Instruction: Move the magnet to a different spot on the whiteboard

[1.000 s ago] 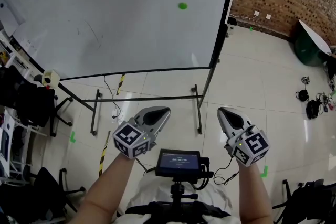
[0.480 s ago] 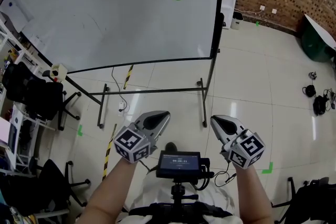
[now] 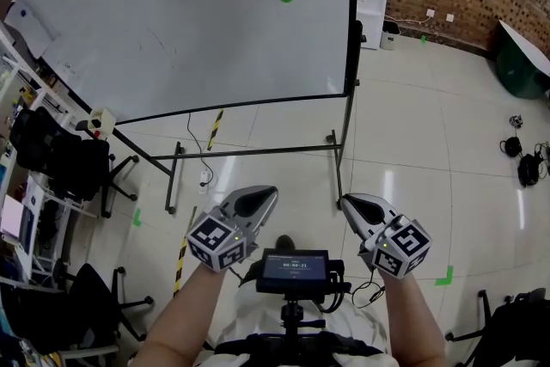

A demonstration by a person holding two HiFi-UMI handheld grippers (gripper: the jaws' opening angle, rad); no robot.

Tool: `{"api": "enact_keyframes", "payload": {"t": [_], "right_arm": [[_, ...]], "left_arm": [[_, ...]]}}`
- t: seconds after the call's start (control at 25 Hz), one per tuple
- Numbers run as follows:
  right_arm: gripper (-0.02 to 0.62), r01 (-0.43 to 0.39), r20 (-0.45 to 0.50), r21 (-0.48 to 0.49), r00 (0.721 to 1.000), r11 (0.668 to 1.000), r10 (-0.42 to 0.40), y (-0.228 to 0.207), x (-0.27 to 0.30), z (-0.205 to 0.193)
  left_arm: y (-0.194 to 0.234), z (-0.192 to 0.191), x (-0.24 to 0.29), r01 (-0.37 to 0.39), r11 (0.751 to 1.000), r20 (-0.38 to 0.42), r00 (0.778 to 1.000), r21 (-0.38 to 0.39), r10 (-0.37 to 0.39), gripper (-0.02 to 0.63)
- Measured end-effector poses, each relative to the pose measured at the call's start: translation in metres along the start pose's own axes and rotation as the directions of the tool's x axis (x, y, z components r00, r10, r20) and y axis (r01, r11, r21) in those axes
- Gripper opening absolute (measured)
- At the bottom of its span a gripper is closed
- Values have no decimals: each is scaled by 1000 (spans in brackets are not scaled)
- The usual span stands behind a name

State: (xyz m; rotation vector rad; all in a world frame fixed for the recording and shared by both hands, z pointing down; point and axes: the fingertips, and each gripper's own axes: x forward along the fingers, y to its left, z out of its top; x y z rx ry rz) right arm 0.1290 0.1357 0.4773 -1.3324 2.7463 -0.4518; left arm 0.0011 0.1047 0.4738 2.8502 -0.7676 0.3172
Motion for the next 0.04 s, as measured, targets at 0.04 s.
{"api": "enact_keyframes", "payload": {"t": [0.04], "right_arm": [[23, -2, 1, 0, 1000, 1000, 2, 0, -1, 0]], "left_arm": [[-1, -1, 0, -1, 1000, 0, 1000, 0, 1, 32]]}}
